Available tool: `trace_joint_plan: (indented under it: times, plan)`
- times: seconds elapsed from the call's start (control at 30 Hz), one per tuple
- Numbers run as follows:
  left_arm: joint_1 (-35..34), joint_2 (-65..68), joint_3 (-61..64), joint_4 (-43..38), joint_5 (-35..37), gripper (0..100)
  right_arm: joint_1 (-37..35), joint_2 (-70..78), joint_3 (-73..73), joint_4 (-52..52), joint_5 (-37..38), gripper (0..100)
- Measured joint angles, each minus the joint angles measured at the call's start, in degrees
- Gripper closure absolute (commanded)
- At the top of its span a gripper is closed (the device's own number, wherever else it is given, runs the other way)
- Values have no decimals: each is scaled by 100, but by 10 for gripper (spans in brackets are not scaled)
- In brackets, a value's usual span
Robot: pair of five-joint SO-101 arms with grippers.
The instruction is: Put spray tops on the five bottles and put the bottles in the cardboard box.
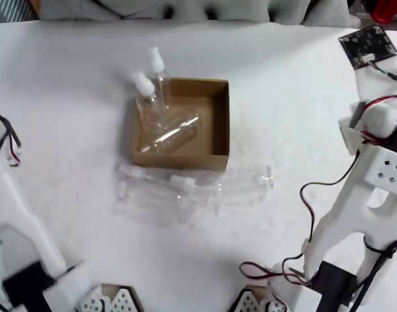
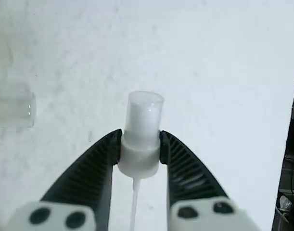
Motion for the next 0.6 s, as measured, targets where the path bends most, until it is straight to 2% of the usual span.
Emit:
trace_joint_plan:
  times: [0.2, 0.27, 0.47, 0.6]
  plan:
    - [0, 536, -88, 448, -967, 980, 413, 88, 0, 0, 1635, 984]
    - [53, 536, -88, 563, -1099, 980, 598, 149, 18, -132, 1925, 984]
    - [1125, 536, -88, 862, -1196, 980, 941, 923, 571, -1398, 1837, 984]
    - [1934, 440, -88, 879, -1196, 980, 967, 1424, 615, -1688, 1503, 984]
